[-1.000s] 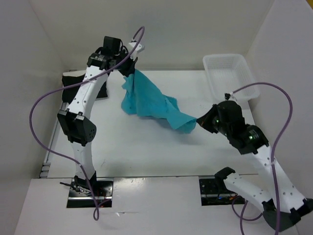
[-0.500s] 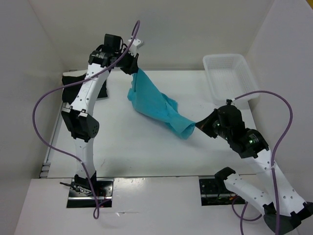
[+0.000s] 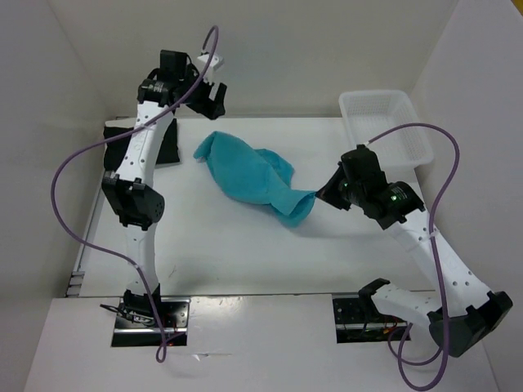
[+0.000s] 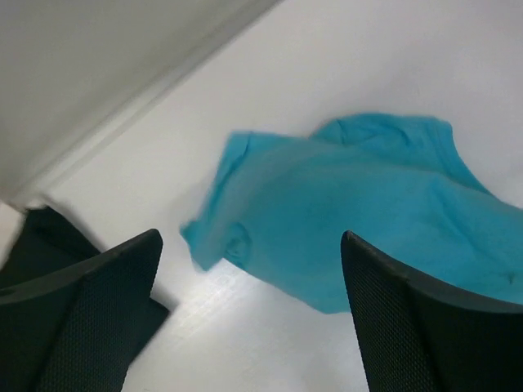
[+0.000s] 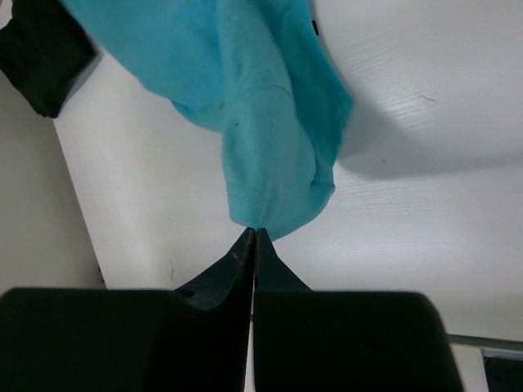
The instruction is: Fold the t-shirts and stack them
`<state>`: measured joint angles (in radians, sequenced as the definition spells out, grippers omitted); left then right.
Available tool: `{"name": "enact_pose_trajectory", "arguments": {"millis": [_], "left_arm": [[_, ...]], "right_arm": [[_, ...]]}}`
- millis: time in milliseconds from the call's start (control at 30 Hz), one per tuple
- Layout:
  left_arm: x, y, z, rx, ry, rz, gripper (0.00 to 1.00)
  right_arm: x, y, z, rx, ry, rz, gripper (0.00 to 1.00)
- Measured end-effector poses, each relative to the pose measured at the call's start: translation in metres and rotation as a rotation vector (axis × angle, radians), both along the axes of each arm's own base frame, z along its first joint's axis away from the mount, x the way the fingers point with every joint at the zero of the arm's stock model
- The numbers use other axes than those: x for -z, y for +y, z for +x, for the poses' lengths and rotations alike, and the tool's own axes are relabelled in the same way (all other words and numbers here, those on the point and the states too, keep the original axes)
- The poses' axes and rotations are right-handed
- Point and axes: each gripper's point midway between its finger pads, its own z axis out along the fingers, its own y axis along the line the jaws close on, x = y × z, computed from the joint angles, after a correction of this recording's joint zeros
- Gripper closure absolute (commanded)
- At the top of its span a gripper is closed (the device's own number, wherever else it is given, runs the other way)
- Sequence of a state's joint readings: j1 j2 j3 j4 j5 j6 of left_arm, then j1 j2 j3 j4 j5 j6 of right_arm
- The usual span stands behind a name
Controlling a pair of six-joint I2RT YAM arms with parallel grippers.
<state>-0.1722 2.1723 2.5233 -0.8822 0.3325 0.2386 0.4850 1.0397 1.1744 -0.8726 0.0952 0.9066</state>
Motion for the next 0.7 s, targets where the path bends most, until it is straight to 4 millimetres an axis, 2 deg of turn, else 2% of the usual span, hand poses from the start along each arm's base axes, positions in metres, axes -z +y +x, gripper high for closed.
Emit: {"name": "enact_pose_trajectory", "arguments": {"millis": [167,233,300,467,600,700], "left_arm": [[0.083,-0.003,-0.009,0.013,0.176,0.025,0.01],[0.114,-0.003,-0.024,0.029,0.238,0.058,0.01],[0.137,-0.003,-0.038,0.05,0.289,0.088,0.01],[0.161,-0.011,-0.056,0.111,0.303,0.142,0.01],[0.176,-0.022,-0.081,0.188,0.305,0.214,0.01],[0.195,-0.028,-0.095,0.226,0.314,0.268,0.01]], "right_arm": [[0.002,0.001,0.003,-0.005,0.003,-0.013,1.0],[0.001,0.001,0.002,-0.005,-0.001,-0.01,1.0],[0.001,0.001,0.002,-0.005,-0.002,-0.01,1.0],[0.001,0.003,0.001,-0.011,0.001,-0.006,1.0],[0.001,0.004,0.0,-0.015,0.003,-0.001,1.0],[0.001,0.005,0.0,-0.012,0.005,0.003,1.0]]}}
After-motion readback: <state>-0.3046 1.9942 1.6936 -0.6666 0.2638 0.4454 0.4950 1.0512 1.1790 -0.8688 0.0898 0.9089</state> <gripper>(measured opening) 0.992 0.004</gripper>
